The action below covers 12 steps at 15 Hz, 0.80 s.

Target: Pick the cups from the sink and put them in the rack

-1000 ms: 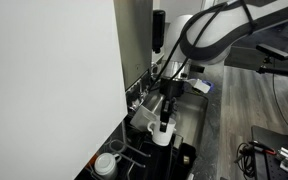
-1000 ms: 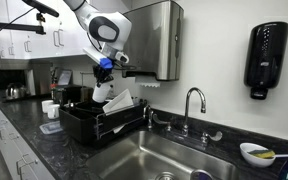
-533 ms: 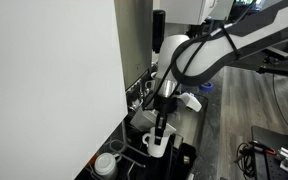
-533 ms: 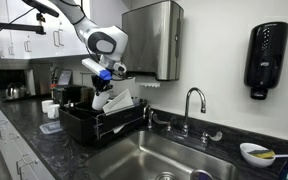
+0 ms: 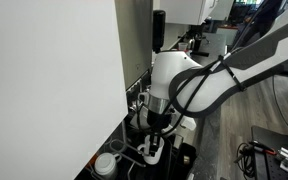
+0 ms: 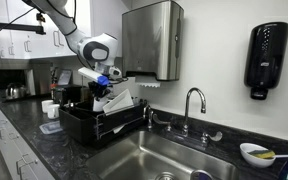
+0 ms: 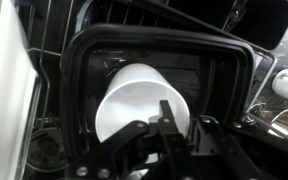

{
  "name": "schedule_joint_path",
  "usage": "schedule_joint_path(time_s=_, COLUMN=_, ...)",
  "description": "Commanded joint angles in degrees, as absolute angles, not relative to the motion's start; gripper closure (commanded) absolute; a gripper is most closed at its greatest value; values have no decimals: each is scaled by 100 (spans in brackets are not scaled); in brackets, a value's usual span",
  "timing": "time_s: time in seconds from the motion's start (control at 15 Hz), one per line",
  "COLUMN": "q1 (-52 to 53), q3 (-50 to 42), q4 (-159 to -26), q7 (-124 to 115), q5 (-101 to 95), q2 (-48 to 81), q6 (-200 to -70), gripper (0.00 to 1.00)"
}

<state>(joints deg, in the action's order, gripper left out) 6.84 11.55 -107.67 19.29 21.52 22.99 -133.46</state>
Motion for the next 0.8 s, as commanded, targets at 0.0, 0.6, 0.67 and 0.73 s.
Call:
schedule_joint_path(time_s=0.0, q1=710, q3=1146, q4=-10738, q7=1719, q5=1760, q2=2397, q6=-13534, gripper=51)
schedule_joint_path(time_s=0.6, q1=802, q3=1058, q4=-10709, q7=1087, q5=824, q2=2023, q6=-13343, gripper=0)
schedule_joint_path(time_s=0.67, q1=807, q3=1066, q4=-10706, q7=1059, q5=756, q2=1955, q6=-13298, gripper=0)
schedule_joint_path(time_s=0.73, q1=814, q3=1066, q4=-10729, q7=1030, q5=685, q2=1861, q6=-13268, gripper=0)
